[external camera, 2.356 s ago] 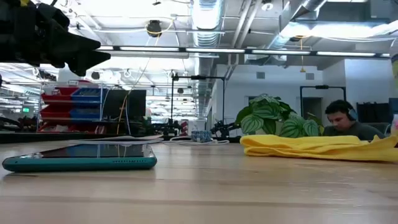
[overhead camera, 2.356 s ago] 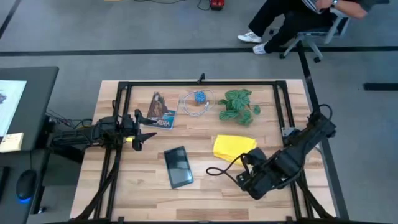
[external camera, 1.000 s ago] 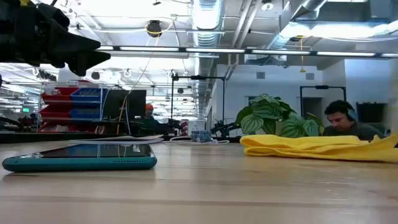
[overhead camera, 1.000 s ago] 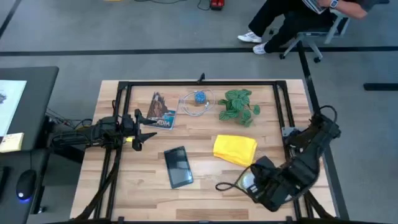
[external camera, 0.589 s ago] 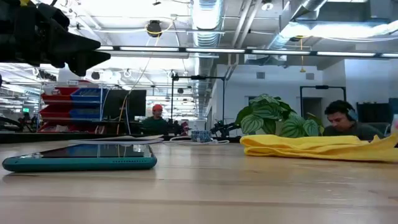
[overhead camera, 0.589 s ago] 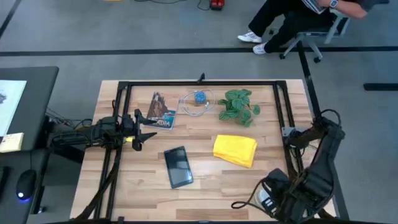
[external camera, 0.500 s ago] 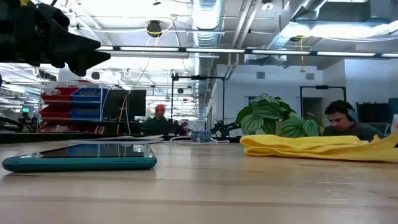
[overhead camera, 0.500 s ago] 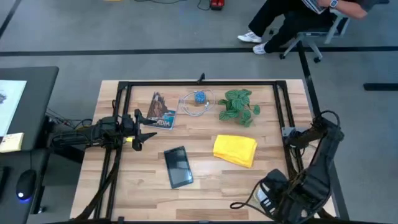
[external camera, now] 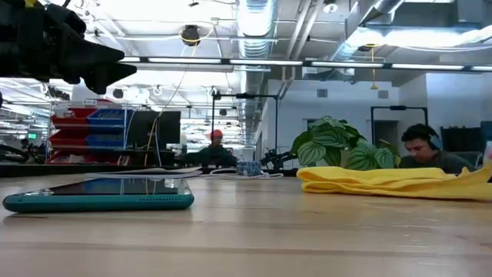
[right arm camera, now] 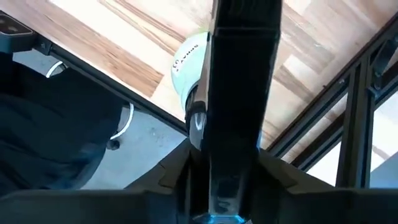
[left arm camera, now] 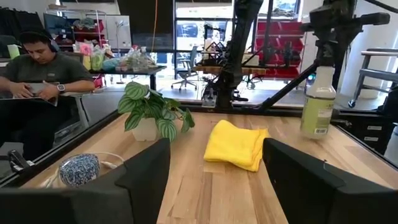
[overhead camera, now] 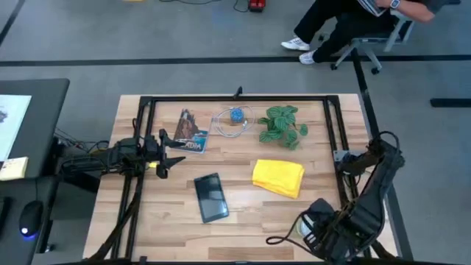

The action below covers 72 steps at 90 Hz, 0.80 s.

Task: Clean tablet
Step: Move the cleaning bottle to the bottom right of the table, then prepare the microfiber towel to clean the tablet

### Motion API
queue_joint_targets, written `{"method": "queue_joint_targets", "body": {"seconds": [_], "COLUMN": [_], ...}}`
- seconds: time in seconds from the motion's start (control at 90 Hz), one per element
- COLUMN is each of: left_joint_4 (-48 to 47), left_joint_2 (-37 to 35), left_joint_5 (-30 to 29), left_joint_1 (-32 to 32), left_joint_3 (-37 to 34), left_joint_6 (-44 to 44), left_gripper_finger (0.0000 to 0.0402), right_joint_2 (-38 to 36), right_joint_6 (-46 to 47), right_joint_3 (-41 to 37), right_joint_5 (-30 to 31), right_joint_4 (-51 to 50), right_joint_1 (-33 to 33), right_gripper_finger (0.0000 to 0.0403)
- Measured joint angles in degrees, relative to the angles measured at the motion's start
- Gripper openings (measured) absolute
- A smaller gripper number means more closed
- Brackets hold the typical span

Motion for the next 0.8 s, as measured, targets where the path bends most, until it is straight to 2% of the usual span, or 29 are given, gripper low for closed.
{"method": "queue_joint_targets", "body": {"seconds": [0.367, 0.611, 0.8], "left_joint_4": [0.02, 0.02, 0.02], "left_joint_2": [0.00, -0.02, -0.02], "left_joint_5": [0.00, 0.00, 0.00], "left_joint_1": [0.01, 0.00, 0.02], "left_joint_3": [0.00, 0.00, 0.00], "left_joint_6": [0.00, 0.00, 0.34], "left_gripper_finger": [0.0235, 0.0235, 0.0235], "right_joint_2": [-0.14, -3.37, -6.24], "right_joint_6": [-2.51, -3.45, -11.73], "right_joint_3": [0.04, 1.74, 3.10], "right_joint_5": [0.78, -0.37, 4.42], "right_joint_4": [-0.02, -0.04, -0.06], "right_joint_1": [-0.06, -0.97, -4.74], "right_gripper_finger": [0.0246, 0.0254, 0.0255]}}
